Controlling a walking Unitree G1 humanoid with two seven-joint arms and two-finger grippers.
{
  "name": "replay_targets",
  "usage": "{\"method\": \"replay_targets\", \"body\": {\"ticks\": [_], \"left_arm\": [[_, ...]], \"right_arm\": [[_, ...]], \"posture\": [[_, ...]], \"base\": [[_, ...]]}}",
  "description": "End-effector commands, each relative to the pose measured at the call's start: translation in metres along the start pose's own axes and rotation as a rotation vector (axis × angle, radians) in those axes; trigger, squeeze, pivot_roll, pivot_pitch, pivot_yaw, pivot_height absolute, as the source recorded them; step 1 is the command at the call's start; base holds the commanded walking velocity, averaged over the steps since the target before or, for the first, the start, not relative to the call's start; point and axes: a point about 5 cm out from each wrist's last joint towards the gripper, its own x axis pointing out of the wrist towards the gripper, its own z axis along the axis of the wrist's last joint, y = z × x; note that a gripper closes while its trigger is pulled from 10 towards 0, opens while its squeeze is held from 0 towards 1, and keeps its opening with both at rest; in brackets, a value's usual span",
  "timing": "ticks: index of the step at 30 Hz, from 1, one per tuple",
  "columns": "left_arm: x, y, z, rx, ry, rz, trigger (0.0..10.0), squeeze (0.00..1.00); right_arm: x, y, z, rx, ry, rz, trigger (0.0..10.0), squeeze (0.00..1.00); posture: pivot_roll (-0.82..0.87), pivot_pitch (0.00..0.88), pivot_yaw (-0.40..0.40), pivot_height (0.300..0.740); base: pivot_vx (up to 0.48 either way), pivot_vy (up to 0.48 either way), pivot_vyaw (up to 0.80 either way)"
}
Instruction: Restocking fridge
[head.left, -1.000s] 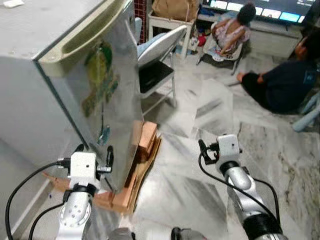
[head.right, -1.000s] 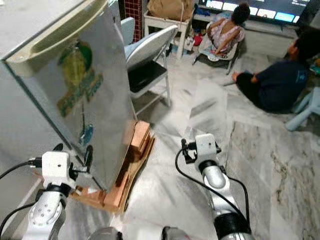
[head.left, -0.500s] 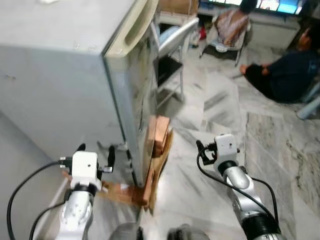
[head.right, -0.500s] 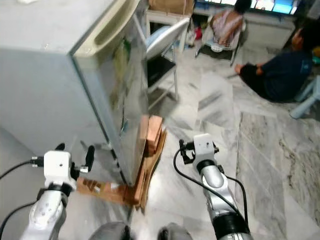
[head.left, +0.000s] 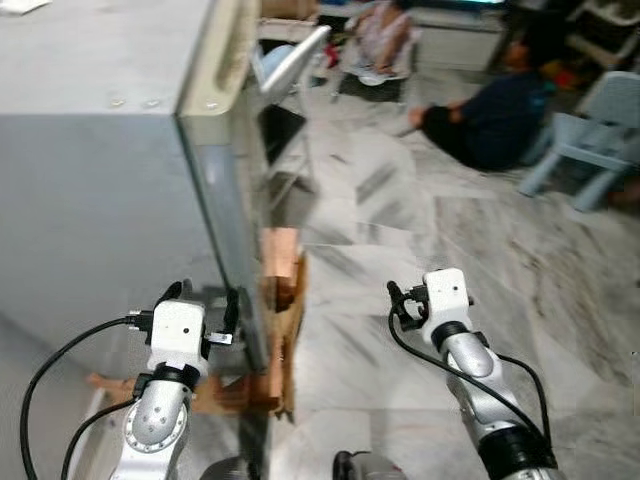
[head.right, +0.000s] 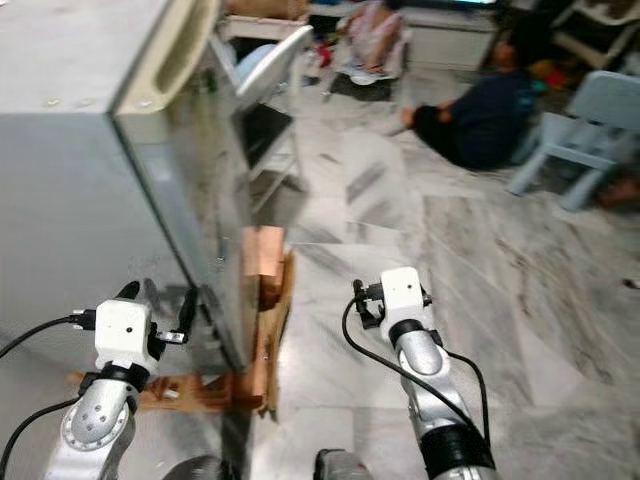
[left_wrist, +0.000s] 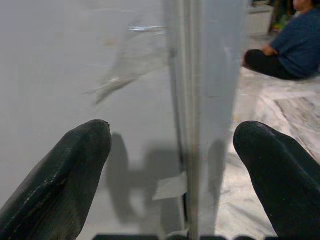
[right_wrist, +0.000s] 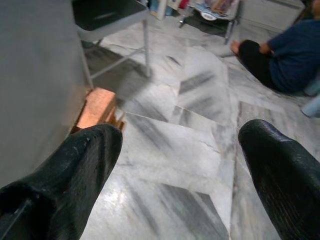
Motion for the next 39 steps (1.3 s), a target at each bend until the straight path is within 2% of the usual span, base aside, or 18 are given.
{"method": "replay_targets", "body": {"ticks": [1,11,16,19,27,39], "left_arm": [[0.0,-0.002,-0.001,-0.007,-0.002,-0.018,10.0,0.0],[0.001,-0.005,-0.001,-0.023,0.004,-0.053,10.0,0.0],[0.01,-0.004,-0.002,-0.014,0.011,-0.047,10.0,0.0],[0.014,-0.004,-0.001,-0.008,0.011,-0.049,10.0,0.0],[0.023,0.0,-0.001,0.02,0.026,-0.037,10.0,0.0],[0.009,0.003,-0.015,0.017,0.088,-0.049,10.0,0.0]], "right_arm": [[0.0,-0.003,0.0,-0.006,0.006,-0.001,10.0,0.0],[-0.004,-0.003,-0.01,-0.024,0.067,0.025,10.0,0.0],[-0.006,0.003,-0.011,-0.04,0.063,0.07,10.0,0.0],[-0.007,0.001,-0.01,-0.056,0.05,0.064,10.0,0.0],[-0.013,-0.004,-0.02,-0.085,0.102,0.084,10.0,0.0],[-0.014,-0.002,-0.02,-0.078,0.104,0.099,10.0,0.0]], "posture": [[0.04,0.085,-0.043,0.74],[0.04,0.089,-0.043,0.74],[0.03,0.09,-0.046,0.74],[0.03,0.09,-0.046,0.74],[0.02,0.093,-0.046,0.74],[0.02,0.099,-0.044,0.74]], "base": [[0.0,0.0,-0.8],[0.0,0.0,-0.8],[0.0,0.0,0.0],[0.0,0.0,0.0],[0.0,0.0,0.0],[0.0,0.0,0.0]]}}
